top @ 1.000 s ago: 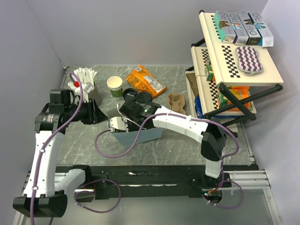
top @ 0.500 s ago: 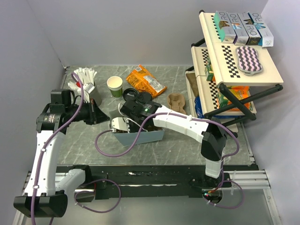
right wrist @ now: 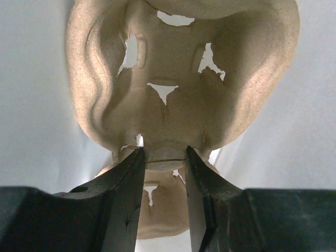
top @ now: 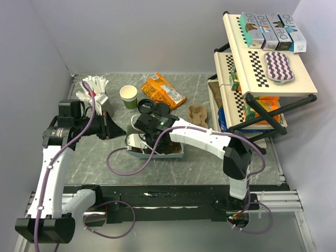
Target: Pack the takeout coffee
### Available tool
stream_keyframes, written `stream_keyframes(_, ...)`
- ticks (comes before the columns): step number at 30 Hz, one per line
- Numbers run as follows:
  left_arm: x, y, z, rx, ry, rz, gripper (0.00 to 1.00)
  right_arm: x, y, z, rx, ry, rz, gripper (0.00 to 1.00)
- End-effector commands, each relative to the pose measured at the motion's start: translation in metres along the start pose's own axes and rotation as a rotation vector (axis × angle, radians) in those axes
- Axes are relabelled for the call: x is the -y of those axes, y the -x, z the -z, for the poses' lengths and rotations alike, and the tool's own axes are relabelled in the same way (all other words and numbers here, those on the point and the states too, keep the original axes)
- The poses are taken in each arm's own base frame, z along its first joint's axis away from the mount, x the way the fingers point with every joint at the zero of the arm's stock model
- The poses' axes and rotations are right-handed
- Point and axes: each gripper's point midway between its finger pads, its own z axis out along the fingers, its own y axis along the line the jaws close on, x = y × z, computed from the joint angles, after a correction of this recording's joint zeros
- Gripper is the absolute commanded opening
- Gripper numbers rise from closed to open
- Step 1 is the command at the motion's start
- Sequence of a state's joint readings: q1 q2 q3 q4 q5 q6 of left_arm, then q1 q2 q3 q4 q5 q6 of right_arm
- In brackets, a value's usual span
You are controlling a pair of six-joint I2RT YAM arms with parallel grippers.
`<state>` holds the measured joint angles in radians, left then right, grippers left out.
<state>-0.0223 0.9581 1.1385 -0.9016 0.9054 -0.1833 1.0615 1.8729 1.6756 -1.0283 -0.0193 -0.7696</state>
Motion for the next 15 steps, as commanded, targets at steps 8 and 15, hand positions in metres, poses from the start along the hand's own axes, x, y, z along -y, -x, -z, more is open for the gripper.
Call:
stream_keyframes(8,0.046,-0.014,0.017,0.031,-0.169,-0.174,0.01,-0.005,-0.03,-0.027,-0.107,-0.057,-0.067,0.0)
stream_keyframes(15,0.046,-0.016,0.016,0.025,-0.18,-0.172,0.01,-0.014,-0.038,-0.036,-0.14,-0.044,-0.077,0.02)
